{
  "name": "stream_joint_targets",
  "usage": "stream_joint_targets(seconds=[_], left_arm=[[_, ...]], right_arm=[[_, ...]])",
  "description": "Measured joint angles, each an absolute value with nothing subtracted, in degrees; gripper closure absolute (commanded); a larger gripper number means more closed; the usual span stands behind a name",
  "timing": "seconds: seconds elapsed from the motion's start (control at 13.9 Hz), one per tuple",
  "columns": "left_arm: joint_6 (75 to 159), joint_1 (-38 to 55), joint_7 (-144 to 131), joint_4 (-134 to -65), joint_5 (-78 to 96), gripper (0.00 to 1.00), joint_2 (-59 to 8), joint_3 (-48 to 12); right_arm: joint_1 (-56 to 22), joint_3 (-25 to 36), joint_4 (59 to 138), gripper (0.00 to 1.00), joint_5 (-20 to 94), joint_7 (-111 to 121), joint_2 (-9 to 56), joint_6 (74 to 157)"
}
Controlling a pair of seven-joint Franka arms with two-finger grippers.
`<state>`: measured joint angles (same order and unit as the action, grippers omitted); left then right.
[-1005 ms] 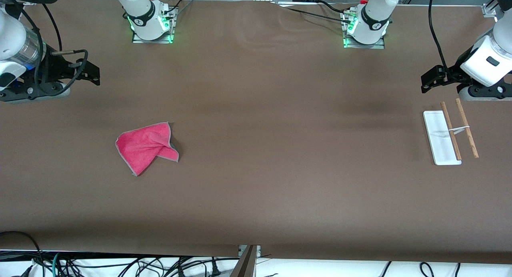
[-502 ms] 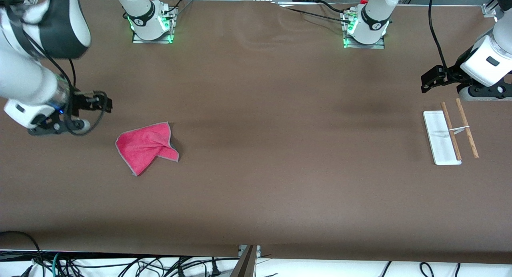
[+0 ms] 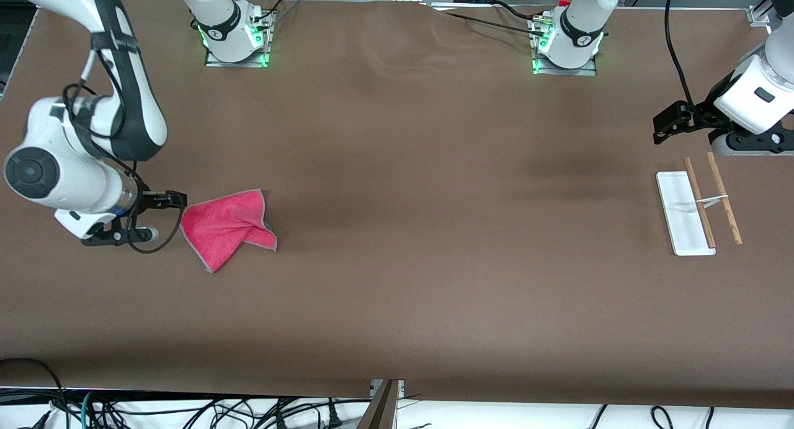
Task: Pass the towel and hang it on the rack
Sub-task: 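Lower the right gripper onto the towel corner and close it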
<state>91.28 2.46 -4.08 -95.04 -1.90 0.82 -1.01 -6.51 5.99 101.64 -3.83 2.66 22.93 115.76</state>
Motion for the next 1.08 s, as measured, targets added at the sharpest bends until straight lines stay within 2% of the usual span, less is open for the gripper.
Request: stream_joint_targets(seconds=[0.29, 0.5, 0.72, 0.86, 1.08], left_arm=[[91.28, 2.46, -4.08, -95.04, -1.9, 0.0, 0.82, -1.0], [91.28, 2.46, -4.08, -95.03, -1.9, 0.0, 0.82, -1.01], [91.28, 2.46, -4.08, -95.03, -1.9, 0.0, 0.82, -1.01], [91.28, 2.46, -4.08, -95.03, -1.9, 0.0, 0.82, -1.01], [91.28, 2.46, -4.08, -95.04, -1.9, 0.0, 0.82, -1.0]], right_arm=[[-4.46, 6.03, 105.53, 0.02, -3.83, 3.52, 27.79, 125.95], [-3.87, 6.03, 105.66, 0.09, -3.83, 3.73, 30.08, 128.97], [-3.83, 6.02, 105.76, 0.21, -3.81, 3.73, 31.46, 129.93], [-3.83, 6.02, 106.58, 0.39, -3.75, 3.73, 31.71, 130.69], [-3.83, 6.02, 107.85, 0.78, -3.74, 3.73, 31.72, 131.56]])
